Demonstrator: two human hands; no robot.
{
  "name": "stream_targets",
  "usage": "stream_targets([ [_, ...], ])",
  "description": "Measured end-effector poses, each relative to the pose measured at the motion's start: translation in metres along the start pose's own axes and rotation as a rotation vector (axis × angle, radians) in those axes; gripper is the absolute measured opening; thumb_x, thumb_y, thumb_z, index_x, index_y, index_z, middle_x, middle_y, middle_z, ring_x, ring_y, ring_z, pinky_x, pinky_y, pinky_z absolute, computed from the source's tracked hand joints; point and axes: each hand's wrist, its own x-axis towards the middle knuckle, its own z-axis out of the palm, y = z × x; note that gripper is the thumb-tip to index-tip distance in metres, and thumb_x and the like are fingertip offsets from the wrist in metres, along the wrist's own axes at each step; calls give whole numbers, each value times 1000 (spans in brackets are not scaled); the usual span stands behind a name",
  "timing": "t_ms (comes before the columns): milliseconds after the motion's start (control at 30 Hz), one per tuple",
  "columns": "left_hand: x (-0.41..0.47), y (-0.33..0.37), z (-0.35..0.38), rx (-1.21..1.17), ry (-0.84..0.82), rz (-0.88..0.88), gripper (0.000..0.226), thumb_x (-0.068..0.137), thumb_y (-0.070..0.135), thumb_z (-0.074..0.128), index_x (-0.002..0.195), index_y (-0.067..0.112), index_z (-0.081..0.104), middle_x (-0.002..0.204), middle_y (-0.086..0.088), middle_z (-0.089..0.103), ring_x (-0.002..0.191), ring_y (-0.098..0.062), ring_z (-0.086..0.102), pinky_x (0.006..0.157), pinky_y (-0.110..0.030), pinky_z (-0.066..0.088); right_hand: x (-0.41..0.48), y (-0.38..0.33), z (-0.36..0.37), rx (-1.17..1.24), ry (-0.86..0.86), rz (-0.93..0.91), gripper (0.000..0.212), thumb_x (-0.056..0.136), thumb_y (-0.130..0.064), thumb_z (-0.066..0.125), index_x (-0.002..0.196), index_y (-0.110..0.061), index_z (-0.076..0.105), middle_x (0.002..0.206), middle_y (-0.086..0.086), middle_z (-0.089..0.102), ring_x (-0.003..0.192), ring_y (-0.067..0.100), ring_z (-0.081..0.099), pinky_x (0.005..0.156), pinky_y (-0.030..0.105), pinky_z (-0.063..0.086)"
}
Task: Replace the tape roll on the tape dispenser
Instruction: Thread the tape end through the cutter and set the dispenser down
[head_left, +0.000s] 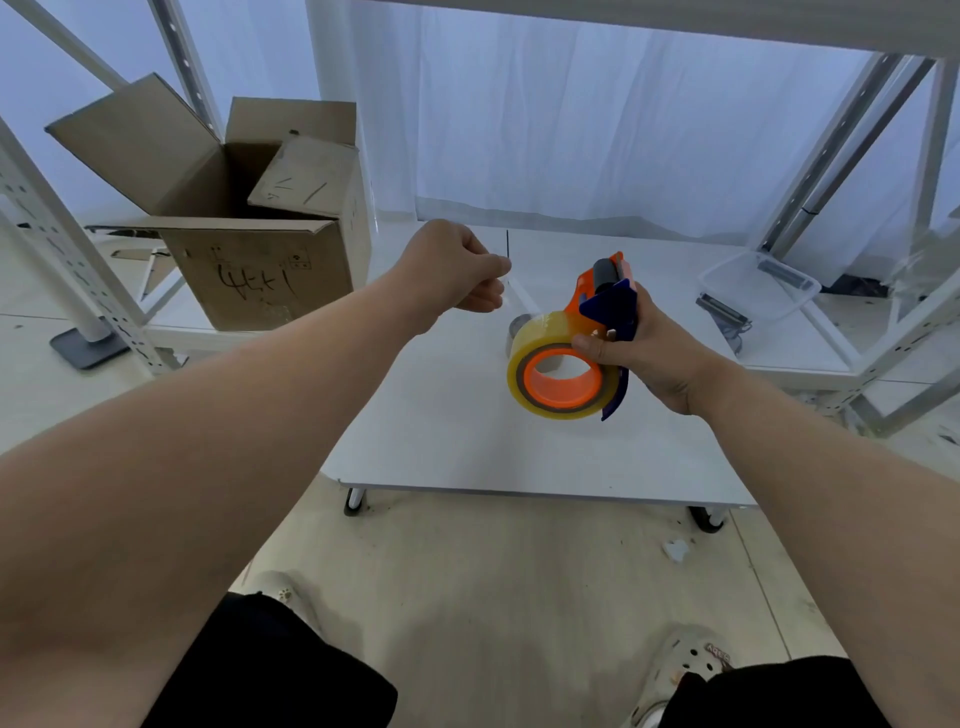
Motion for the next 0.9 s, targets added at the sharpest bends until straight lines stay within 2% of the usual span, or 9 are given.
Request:
stream_targets([
  [100, 0, -1, 1, 67, 24, -18, 14, 87, 11, 63, 78, 1, 58, 70, -12, 67, 51, -13, 67, 51, -20, 56, 0, 0, 2, 5, -13, 0, 60, 82, -9, 69, 125, -31, 34, 116, -5, 57, 100, 17, 60, 88, 31, 53],
  [200, 1, -5, 0, 67, 37, -67, 16, 88, 14, 62, 88, -1, 59, 70, -11, 66, 51, -14, 65, 48, -19, 55, 0, 1, 2, 26, 28, 9, 71, 78, -8, 73, 136, -21, 34, 117, 0, 58, 104, 21, 60, 90, 36, 53],
  [333, 0, -12, -2, 1, 10, -115, 23, 93, 22, 56, 102, 1, 55, 78, -9, 68, 66, -19, 68, 55, -21, 58, -1, -1, 5, 41, 84, -14, 75, 73, -8, 77, 134, -21, 35, 129, 10, 56, 112, 29, 59, 89, 42, 55],
  [433, -1, -11, 0, -64, -4, -120, 22, 97, 23, 49, 105, 3, 52, 83, -10, 70, 72, -21, 70, 62, -25, 59, 0, -1, 5, 40, 80, -12, 74, 74, -5, 76, 134, -20, 35, 129, 11, 55, 112, 30, 59, 92, 44, 54],
  [500, -3, -6, 3, -87, 2, -31, 17, 96, 21, 50, 97, 5, 52, 83, -12, 71, 70, -21, 71, 63, -27, 60, 0, 0, 5, 27, 50, 10, 73, 74, -5, 77, 133, -20, 36, 125, 8, 57, 111, 29, 60, 88, 41, 56],
  [600, -7, 4, 9, 28, -18, 145, 14, 93, 19, 55, 84, 9, 51, 81, -11, 71, 67, -20, 71, 63, -27, 60, 1, 1, 8, -26, 27, 35, 72, 73, -4, 78, 129, -25, 37, 127, 7, 55, 112, 30, 59, 87, 43, 56],
  [700, -8, 10, 13, 174, -48, 254, 14, 92, 22, 55, 86, 11, 51, 82, -7, 71, 70, -17, 71, 63, -25, 60, 3, 2, 8, -18, 19, 67, 75, 74, -5, 77, 132, -27, 37, 128, 5, 55, 110, 29, 60, 82, 42, 57],
  [800, -9, 16, 12, 289, -63, 366, 14, 89, 24, 59, 86, 11, 54, 83, -3, 65, 73, -13, 66, 61, -18, 58, 3, 1, 8, 7, -17, 88, 74, 76, -4, 75, 135, -26, 37, 124, 4, 59, 106, 25, 62, 75, 35, 59],
  [900, -8, 18, 12, 287, -82, 376, 15, 88, 22, 62, 85, 8, 55, 86, -7, 63, 75, -15, 66, 60, -17, 57, 3, 3, 9, -15, -50, 107, 71, 77, -8, 74, 137, -22, 38, 117, 3, 61, 104, 24, 62, 72, 29, 59],
])
